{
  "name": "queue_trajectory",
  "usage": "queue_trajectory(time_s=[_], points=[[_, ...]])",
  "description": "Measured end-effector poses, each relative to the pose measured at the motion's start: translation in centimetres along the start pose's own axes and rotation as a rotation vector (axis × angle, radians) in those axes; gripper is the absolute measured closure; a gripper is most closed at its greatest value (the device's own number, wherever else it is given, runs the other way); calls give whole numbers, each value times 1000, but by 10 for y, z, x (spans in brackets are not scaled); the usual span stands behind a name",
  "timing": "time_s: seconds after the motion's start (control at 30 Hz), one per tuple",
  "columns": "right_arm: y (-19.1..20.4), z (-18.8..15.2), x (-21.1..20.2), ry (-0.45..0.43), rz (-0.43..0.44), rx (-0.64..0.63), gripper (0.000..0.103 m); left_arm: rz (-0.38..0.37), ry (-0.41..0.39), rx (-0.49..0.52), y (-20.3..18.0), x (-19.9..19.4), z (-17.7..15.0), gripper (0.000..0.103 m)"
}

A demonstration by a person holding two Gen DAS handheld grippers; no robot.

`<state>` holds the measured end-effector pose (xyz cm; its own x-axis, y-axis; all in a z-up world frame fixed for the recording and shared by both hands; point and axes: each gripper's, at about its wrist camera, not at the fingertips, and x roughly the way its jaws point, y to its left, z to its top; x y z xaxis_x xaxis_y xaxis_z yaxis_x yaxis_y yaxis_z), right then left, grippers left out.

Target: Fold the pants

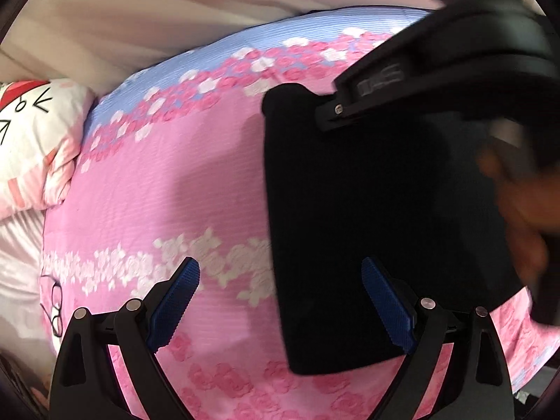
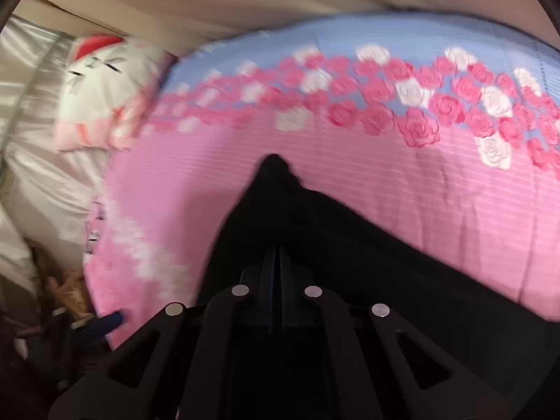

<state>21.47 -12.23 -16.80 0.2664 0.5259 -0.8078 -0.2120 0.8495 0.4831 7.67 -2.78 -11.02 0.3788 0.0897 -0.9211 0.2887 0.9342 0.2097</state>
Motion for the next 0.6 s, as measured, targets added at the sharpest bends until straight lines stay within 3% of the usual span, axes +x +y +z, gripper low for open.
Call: queue_trajectory(time_s=[0.13, 0.17, 0.23, 0.27, 0.33, 0.37, 0.43, 0.5, 0.6], points=[[-19, 6, -17, -97, 11, 179, 100, 6, 10, -31, 13, 1, -9, 11], [-26, 3, -34, -150, 0, 226, 95, 5, 12, -34, 15, 1, -9, 11], [-45, -19, -85, -268, -45, 291, 94, 18, 9, -38, 19, 0, -11, 11], [-55, -33, -105, -291, -83, 301, 86, 20, 7, -41, 21, -1, -11, 11], [-76, -68, -145, -316, -187, 311, 53, 18, 6, -56, 26, -2, -11, 11], [-86, -93, -166, -321, -270, 309, 31, 14, 4, -61, 29, -2, -11, 11], [-104, -137, -199, -329, -356, 332, 30, 7, 0, -61, 31, -2, -11, 11], [-122, -176, -215, -315, -320, 415, 30, 4, 5, -48, 27, -1, -11, 11], [-131, -204, -205, -280, -296, 464, 30, -11, 15, -27, 15, 1, -9, 11]])
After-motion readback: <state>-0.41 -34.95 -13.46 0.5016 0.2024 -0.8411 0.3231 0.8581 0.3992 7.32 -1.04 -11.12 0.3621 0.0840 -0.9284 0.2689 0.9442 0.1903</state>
